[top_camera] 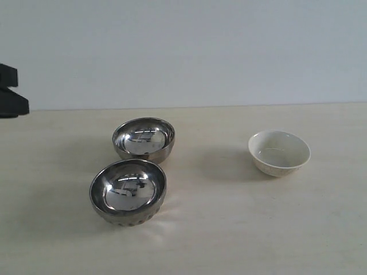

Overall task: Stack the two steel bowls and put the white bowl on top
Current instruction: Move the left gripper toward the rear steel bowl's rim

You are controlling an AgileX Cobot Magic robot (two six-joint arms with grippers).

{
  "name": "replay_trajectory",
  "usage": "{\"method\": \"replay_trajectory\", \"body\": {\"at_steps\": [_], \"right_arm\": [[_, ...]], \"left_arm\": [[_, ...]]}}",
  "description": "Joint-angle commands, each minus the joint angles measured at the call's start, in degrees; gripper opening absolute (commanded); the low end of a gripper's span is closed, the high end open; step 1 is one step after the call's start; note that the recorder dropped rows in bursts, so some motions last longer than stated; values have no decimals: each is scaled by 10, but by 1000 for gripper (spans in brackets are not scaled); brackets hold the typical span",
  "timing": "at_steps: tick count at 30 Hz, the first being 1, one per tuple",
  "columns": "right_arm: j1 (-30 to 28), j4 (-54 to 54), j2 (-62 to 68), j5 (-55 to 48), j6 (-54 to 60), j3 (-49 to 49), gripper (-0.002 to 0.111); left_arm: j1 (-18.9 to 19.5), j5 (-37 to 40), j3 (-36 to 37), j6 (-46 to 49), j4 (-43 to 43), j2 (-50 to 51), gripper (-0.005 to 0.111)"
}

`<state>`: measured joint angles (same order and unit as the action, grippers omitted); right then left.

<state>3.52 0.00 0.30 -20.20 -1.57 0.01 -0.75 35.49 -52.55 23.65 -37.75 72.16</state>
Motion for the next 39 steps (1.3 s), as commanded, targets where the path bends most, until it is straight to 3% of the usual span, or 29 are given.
{"method": "replay_trajectory", "body": {"at_steps": [1,4,20,27,39], "right_arm": [[-1,0,-3,6,2,0,0],[-1,0,-3,6,2,0,0],[-1,0,-3,6,2,0,0],[-1,0,-3,6,2,0,0],[-1,0,-3,6,2,0,0]], "left_arm": [[1,0,-5,2,10,56,47],[1,-1,-21,2,9,83,56],[0,59,-211,19,-13,246,56],[0,106,-217,46,13,260,56],[-14,91,-279,24,40,300,56]]}}
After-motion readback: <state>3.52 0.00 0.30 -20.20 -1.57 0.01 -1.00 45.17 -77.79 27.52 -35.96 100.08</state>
